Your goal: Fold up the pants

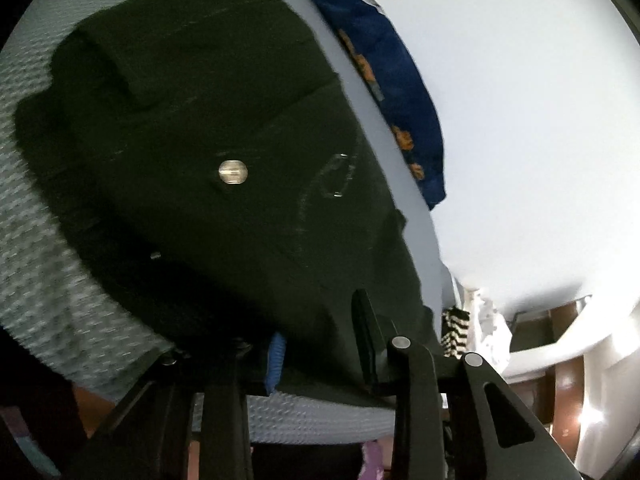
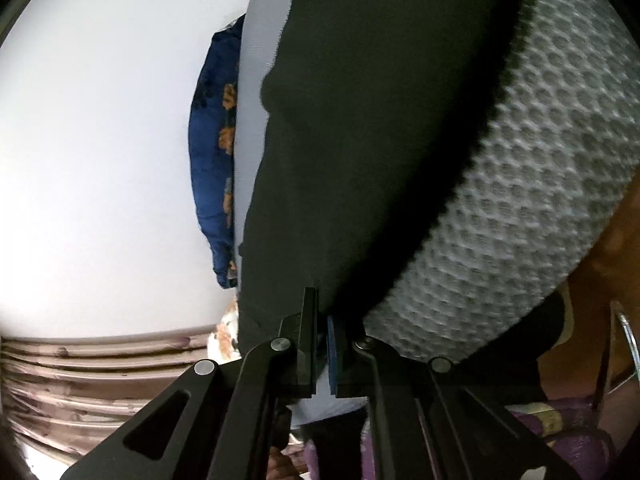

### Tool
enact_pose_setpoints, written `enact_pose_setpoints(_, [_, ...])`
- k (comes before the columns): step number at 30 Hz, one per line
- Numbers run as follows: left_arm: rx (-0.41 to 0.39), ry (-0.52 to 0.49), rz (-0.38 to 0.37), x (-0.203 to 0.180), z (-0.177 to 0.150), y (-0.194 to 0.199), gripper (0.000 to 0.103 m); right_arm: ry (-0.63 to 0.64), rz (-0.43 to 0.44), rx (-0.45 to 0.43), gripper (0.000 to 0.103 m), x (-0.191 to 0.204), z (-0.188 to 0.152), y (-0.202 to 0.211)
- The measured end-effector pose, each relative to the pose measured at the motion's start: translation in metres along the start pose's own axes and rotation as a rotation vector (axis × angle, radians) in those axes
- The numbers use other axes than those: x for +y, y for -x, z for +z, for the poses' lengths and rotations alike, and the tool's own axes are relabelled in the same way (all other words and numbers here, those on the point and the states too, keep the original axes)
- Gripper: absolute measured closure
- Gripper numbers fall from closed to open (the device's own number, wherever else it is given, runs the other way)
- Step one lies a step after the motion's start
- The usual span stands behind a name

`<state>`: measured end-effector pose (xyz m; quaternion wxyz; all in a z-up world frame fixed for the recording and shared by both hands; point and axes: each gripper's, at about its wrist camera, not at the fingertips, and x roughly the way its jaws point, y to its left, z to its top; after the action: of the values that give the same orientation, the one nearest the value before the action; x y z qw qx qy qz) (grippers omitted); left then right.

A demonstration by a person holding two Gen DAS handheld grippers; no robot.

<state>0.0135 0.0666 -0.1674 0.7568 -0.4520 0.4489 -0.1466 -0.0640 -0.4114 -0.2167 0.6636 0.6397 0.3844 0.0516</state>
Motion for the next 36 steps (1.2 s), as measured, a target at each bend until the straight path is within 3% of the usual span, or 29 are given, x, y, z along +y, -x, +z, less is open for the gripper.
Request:
enact_pose_setpoints(15, [-0.026, -0.033, 0.045, 0.009, 0.003, 0.018, 0.078, 0.073, -0.059, -0.007, 0.098, 0.006, 0.001, -0.005])
enact_pose_setpoints(21, [-0.021, -0.031, 0.013, 0.017, 0.003, 0.030, 0.078, 0.090, -0.076, -0.003, 0.099, 0.004, 0.003, -0.005])
enact_pose_setpoints(24, [-0.015, -0.028, -0.016, 0.018, 0.008, 0.033, 0.078, 0.032, -0.033, 0.006, 0.095, -0.002, 0.006, -0.006])
enact_pose_setpoints(26, [-0.018, -0.021, -0.025, 0.019, 0.012, 0.037, 0.074, 0.004, -0.009, 0.008, 0.082, -0.004, 0.004, -0.005])
enact_pose_setpoints(28, [-0.022, 0.003, -0.037, 0.023, 0.016, 0.043, 0.063, 0.046, -0.036, 0.014, 0.072, 0.008, -0.006, -0.004])
enact_pose_setpoints(31, [-0.045, 0.019, -0.032, 0.028, 0.022, 0.053, 0.054, 0.092, -0.051, 0.055, 0.066, 0.025, -0.028, -0.010])
enact_pose_setpoints(36, [-0.078, 0.031, -0.015, 0.035, 0.039, 0.062, 0.051, 0.254, 0.049, 0.309, 0.066, 0.071, -0.073, -0.067])
